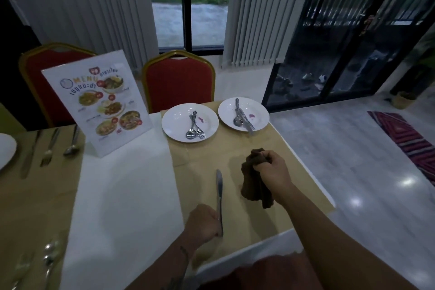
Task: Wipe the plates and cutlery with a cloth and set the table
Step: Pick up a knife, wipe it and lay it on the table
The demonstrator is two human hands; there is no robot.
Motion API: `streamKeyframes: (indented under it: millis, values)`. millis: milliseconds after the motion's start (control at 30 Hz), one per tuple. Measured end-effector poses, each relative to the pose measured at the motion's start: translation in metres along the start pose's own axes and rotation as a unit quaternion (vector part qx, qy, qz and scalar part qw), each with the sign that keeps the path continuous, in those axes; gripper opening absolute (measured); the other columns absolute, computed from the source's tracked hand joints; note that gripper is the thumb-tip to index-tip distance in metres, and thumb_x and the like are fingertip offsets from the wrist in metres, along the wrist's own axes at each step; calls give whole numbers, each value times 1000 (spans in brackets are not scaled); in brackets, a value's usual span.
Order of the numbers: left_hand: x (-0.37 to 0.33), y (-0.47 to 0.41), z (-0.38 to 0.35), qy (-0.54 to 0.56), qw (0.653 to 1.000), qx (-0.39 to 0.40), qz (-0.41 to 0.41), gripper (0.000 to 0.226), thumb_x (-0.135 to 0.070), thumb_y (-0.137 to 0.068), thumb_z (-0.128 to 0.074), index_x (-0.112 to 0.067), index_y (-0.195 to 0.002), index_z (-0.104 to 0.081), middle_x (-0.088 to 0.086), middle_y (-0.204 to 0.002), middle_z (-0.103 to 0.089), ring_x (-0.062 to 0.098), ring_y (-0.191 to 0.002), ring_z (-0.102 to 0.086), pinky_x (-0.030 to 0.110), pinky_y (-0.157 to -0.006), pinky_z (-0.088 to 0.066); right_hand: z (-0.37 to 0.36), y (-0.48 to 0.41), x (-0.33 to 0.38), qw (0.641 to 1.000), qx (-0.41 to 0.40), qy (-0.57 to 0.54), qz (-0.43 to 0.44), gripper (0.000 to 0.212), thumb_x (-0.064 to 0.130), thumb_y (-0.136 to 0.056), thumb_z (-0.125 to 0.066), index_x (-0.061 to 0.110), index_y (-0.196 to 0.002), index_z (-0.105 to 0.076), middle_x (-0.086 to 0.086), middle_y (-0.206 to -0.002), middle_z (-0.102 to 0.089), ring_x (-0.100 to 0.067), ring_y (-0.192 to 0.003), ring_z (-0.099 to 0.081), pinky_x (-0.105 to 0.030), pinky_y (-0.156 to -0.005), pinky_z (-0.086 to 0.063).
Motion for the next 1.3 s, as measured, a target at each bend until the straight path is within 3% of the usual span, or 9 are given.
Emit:
streamKeyframes:
  millis: [100, 333, 433, 533, 633, 767, 933, 1300]
  values:
    - [-4, 2, -21, -40, 998, -41, 14, 13, -1, -71, -67, -13, -74, -73, 2, -80, -73, 18, -78, -70, 27, -73, -59, 10, -10, -9, 999, 32, 18, -5, 17, 3, -91, -55, 11, -103, -64, -8, -98, -69, -22, -90, -66, -39, -76, -56]
    - [-10, -4, -42, -141, 987, -82, 0, 10, -16, -83, -67, -22, -91, -66, -6, -90, -65, 10, -83, -63, 23, -77, -54, 17, -22, -19, 996, 87, 17, -14, 19, -1, -90, -53, 6, -104, -65, -12, -100, -68, -29, -96, -65, -48, -88, -57]
    - [-7, -7, -44, -188, 979, -77, -5, 12, -23, -81, -68, -21, -92, -66, -5, -92, -66, 12, -84, -63, 25, -78, -55, 16, -24, -23, 994, 106, 6, -18, 19, -4, -89, -53, 4, -103, -64, -14, -99, -68, -31, -95, -66, -44, -81, -59]
    - [-5, -11, -42, -225, 970, -91, -27, 14, -29, -80, -61, -19, -86, -67, -1, -88, -69, 18, -83, -67, 31, -77, -57, 22, -26, -24, 993, 115, 7, -21, 22, -5, -91, -50, 4, -106, -63, -10, -96, -67, -22, -85, -65, -26, -59, -51]
    - [-8, -11, -39, -238, 963, -117, -48, 5, -26, -84, -59, -22, -87, -61, -3, -89, -63, 15, -82, -61, 29, -78, -54, 29, -27, -26, 992, 121, 8, -24, 24, -5, -92, -50, 4, -110, -62, -10, -98, -67, -18, -80, -64, -23, -54, -48]
    - [-16, -13, -41, -332, 917, -133, -177, 41, -31, -81, -62, -21, -121, -58, 2, -129, -51, 26, -117, -47, 37, -96, -43, 37, -27, -32, 990, 131, -15, -47, 25, -6, -93, -48, 4, -113, -61, -12, -96, -66, -21, -76, -67, -21, -46, -52]
    - [-8, -13, -48, -377, 897, -107, -204, 52, -40, -83, -59, -21, -131, -57, -1, -150, -41, 24, -136, -35, 39, -110, -34, 44, -25, -37, 985, 151, -35, -75, 27, -6, -95, -48, 5, -116, -59, -13, -100, -65, -23, -78, -68, -23, -48, -53]
    - [-3, -2, -52, -352, 902, -119, -221, 63, -38, -78, -64, -15, -136, -56, 3, -152, -43, 24, -138, -39, 37, -114, -33, 42, -27, -55, 979, 174, -37, -97, 29, -4, -94, -50, 8, -118, -61, -9, -102, -64, -21, -85, -65, -30, -60, -49]
Point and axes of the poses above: each hand's wrist, its own y-axis away from the middle knuckle, its own z-axis out of the back of the hand, x = y × z, the point moved 4 cm from there along -y, towards the middle knuckle
